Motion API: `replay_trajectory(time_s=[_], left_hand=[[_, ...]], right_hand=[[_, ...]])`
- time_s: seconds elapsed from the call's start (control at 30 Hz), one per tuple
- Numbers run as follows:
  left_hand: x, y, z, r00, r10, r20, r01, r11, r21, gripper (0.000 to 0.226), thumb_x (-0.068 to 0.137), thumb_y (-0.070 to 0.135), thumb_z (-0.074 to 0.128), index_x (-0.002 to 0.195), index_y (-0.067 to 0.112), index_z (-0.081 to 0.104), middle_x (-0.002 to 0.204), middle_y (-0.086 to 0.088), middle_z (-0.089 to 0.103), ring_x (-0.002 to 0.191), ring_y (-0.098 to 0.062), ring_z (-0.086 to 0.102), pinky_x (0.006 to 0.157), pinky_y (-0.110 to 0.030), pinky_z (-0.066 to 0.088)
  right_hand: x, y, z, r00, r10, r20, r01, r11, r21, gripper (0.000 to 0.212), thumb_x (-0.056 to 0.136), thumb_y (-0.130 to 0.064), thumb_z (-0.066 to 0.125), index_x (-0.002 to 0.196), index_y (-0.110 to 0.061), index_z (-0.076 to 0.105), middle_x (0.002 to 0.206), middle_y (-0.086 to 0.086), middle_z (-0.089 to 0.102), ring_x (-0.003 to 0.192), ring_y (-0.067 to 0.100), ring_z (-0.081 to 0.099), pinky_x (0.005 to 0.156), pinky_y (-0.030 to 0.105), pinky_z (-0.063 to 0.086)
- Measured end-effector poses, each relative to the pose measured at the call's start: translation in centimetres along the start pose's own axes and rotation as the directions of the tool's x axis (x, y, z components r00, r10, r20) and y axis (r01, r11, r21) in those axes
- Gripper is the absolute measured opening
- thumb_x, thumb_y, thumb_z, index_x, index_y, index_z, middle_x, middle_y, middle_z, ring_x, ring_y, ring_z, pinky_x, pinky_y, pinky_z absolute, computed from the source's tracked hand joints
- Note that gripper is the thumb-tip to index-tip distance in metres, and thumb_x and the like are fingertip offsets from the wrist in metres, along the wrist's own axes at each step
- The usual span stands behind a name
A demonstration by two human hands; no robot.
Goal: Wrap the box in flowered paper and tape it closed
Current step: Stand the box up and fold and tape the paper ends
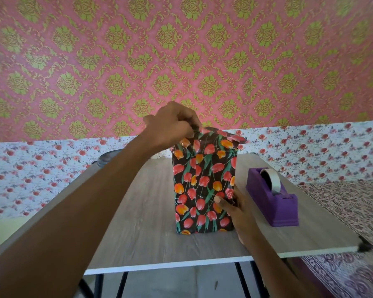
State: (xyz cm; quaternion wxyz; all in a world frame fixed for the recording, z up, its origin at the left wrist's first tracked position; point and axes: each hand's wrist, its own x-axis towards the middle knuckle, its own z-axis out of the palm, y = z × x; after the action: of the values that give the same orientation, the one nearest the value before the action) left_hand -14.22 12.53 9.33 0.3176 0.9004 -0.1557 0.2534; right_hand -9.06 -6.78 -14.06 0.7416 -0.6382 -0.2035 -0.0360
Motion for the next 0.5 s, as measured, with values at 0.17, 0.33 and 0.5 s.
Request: replay_trajectory(time_s=[0.17, 0.33, 0.5], left_hand=[[-1.2, 1.2, 1.8, 0.975, 0.221, 0.026, -0.2, 0.823, 0.532, 0.036, 0.079, 0.066, 0.069, 0.097, 0.036, 0.072, 0.079, 0.022, 0.061, 0.1, -0.009, 0.052, 0.104, -0.054, 0.019], [-0.8, 1.9, 4.3, 0.943, 0.29, -0.163, -0.154, 0.815, 0.559, 0.025, 0.09, 0.053, 0.063, 0.081, 0.033, 0.074, 0.075, 0.017, 0.067, 0.094, -0.009, 0.054, 0.102, -0.056, 0.021], [-0.7, 2.9, 5.7, 0.945, 0.108, -0.308, 0.016, 0.927, 0.375, 0.019, 0.082, 0.035, 0.06, 0.069, 0.025, 0.069, 0.06, 0.011, 0.062, 0.079, -0.009, 0.06, 0.102, -0.058, 0.021]], right_hand=[[0.0, 0.0, 0.1, 1.0, -0.017, -0.011, 0.017, 1.0, -0.013, 0.034, 0.093, -0.012, 0.07, 0.123, -0.027, 0.063, 0.114, -0.005, 0.076, 0.105, 0.015, 0.073, 0.083, 0.03, 0.061], [0.0, 0.1, 0.0, 1.0, -0.026, -0.007, 0.026, 0.999, -0.038, 0.037, 0.091, -0.017, 0.072, 0.126, -0.025, 0.061, 0.115, -0.006, 0.075, 0.106, 0.017, 0.073, 0.086, 0.034, 0.062], [-0.2, -0.2, 0.0, 0.998, -0.057, -0.014, 0.056, 0.997, -0.049, 0.034, 0.092, -0.01, 0.071, 0.122, -0.025, 0.063, 0.112, -0.008, 0.076, 0.104, 0.012, 0.073, 0.082, 0.027, 0.061]])
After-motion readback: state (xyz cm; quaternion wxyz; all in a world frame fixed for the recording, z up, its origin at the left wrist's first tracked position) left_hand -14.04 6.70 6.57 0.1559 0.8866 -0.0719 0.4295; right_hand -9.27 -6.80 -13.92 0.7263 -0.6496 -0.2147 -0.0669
